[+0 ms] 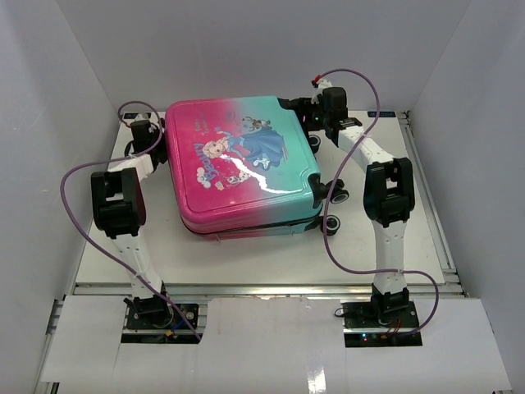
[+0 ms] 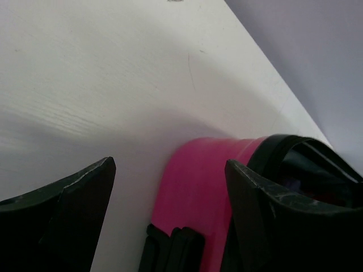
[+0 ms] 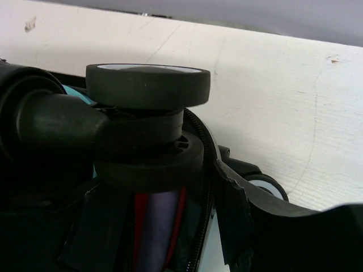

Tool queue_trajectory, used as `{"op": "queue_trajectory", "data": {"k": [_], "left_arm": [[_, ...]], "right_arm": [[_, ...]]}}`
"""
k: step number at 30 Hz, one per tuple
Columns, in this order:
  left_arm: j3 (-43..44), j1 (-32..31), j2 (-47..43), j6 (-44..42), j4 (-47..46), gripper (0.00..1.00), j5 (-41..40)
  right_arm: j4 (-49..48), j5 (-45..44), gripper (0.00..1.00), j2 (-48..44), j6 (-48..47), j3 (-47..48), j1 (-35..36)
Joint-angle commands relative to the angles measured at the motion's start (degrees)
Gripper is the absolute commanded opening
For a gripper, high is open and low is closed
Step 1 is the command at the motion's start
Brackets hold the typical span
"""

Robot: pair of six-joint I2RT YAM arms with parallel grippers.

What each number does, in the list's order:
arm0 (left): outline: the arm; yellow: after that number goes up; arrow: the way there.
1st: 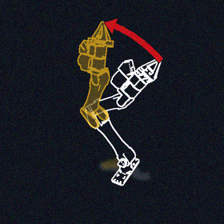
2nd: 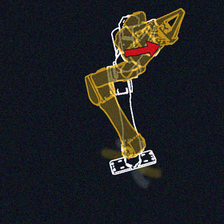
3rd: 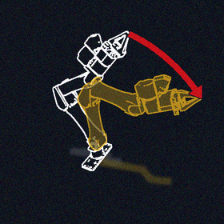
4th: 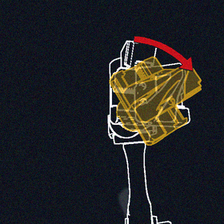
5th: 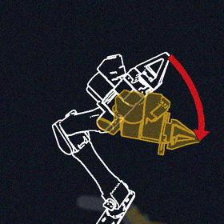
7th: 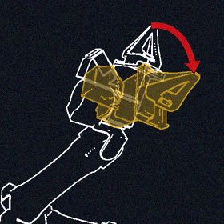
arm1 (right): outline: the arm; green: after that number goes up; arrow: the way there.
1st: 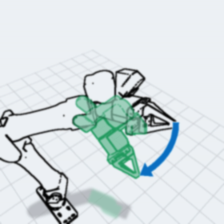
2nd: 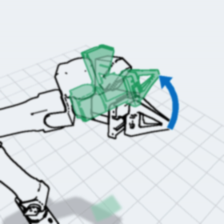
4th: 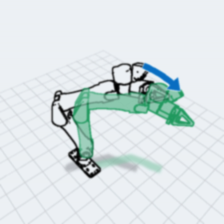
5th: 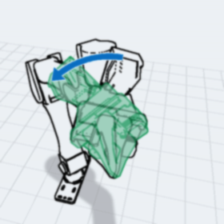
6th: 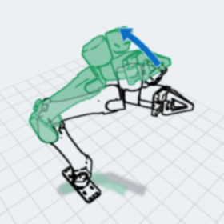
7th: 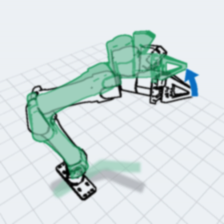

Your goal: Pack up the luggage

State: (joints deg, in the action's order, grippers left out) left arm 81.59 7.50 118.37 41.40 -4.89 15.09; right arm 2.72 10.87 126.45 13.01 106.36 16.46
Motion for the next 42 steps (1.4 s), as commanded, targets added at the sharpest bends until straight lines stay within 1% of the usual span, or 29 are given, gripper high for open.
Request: {"op": "queue_trajectory", "data": {"k": [1,3,5,6,8,11,15,16,19,22,24,25,26,28,29,30,33,35,36,38,41,42], "left_arm": [[11.20,0.48,2.01,2.15,1.11,0.90,6.11],[16.97,0.38,6.18,2.05,4.39,0.91,6.91],[23.97,0.84,9.65,2.07,9.22,0.91,5.87],[25.02,0.86,10.81,1.93,10.81,0.91,4.86],[25.45,0.93,11.13,1.58,11.04,0.91,3.58],[22.95,1.42,10.08,1.30,9.87,0.94,0.61],[19.25,2.60,8.52,1.84,7.94,0.95,0.54],[15.93,2.68,7.15,1.99,6.50,0.94,-0.47],[6.49,2.78,2.44,2.44,-1.61,0.94,-4.13],[0.31,2.78,-3.83,1.57,-3.17,0.94,-7.37],[-2.49,2.78,-9.88,1.34,-2.76,0.92,-9.36],[-6.04,2.78,-12.55,1.60,-3.69,0.92,-10.49],[-10.74,2.60,-17.76,1.93,-6.28,0.92,-12.69],[-17.45,1.64,-26.96,1.55,-9.58,0.92,-16.27],[-19.98,0.96,-30.95,0.73,-9.87,0.92,-17.80],[-21.53,0.09,-33.89,-0.49,-9.38,0.92,-18.94],[-27.19,-4.01,-42.56,-5.50,-6.34,0.92,-22.13],[-31.36,-6.35,-49.01,-6.76,-5.92,0.92,-24.68],[-34.70,-6.64,-50.98,-6.75,-6.06,0.91,-24.89],[-40.14,-9.91,-57.73,-6.14,-5.00,0.91,-23.49],[-43.74,-12.34,-64.91,-5.88,-2.68,0.89,-15.81],[-44.24,-13.14,-66.05,-6.22,-1.59,0.89,-14.24]], "right_arm": [[-1.23,0.56,0.64,-6.02,3.34,-5.99,-1.64],[-1.51,0.46,0.64,-7.35,3.05,-7.30,-2.13],[-1.66,0.11,0.64,-8.26,2.44,-8.14,-2.61],[-1.64,0.11,0.64,-8.72,2.24,-8.47,-2.75],[-1.57,0.16,0.65,-8.89,1.97,-8.49,-3.25],[-1.40,0.55,0.65,-9.23,2.02,-8.25,-4.08],[-1.66,0.30,0.68,-10.52,1.40,-9.33,-4.51],[-1.66,1.02,0.72,-10.74,0.89,-9.41,-4.80],[-0.54,-1.12,0.78,-11.81,1.19,-9.49,-6.42],[3.67,-6.08,0.80,-14.02,2.20,-9.76,-8.24],[4.89,-8.75,0.82,-16.92,2.41,-11.71,-9.24],[4.73,-8.88,0.82,-18.02,2.50,-12.92,-9.89],[4.44,-7.07,0.84,-20.02,2.69,-14.26,-11.31],[4.48,-2.11,0.86,-22.37,3.99,-16.45,-14.94],[5.02,-2.06,0.86,-23.73,4.24,-17.50,-16.16],[5.93,-3.91,0.86,-25.26,3.94,-18.77,-17.04],[3.81,-3.80,0.84,-33.58,3.71,-28.90,-17.17],[1.37,-2.96,0.84,-39.63,3.52,-36.12,-16.84],[1.23,-2.60,0.84,-41.90,3.32,-38.48,-16.44],[1.14,-2.28,0.83,-45.71,2.43,-41.34,-13.12],[3.66,-6.43,0.83,-51.85,1.69,-46.42,-8.89],[3.92,-7.45,0.84,-53.91,1.78,-48.03,-8.00]]}}
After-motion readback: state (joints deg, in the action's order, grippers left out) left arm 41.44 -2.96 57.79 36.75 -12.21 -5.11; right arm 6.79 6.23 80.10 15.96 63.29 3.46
